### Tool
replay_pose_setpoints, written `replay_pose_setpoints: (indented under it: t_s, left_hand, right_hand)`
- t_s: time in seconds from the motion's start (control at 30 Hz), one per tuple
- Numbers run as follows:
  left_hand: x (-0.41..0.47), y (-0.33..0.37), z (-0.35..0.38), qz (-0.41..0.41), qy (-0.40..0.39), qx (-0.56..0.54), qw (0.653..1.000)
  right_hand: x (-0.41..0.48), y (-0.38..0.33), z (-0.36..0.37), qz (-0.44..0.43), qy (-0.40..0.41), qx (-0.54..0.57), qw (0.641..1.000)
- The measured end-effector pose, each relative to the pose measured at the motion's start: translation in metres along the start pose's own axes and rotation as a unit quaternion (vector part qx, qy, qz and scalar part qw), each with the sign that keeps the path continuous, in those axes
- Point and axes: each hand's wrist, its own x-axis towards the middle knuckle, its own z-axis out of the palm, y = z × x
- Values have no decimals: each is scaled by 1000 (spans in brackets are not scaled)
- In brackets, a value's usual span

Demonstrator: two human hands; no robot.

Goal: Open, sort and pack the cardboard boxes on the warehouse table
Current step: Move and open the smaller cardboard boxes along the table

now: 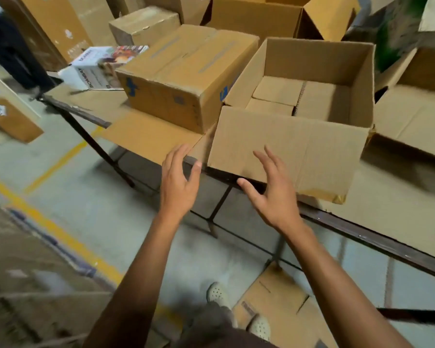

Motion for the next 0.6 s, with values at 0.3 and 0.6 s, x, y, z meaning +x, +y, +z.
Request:
replay_pose_setpoints:
  t_s: [0.3, 0.6]
  left_hand:
    - [-46, -70, -24, -55, -17, 16, 998]
    - [16, -162, -61, -49, -44, 0, 998]
  right_hand:
    - [-37, -2, 97, 50, -32, 94, 994]
    - [25, -38, 179, 66, -41, 62, 995]
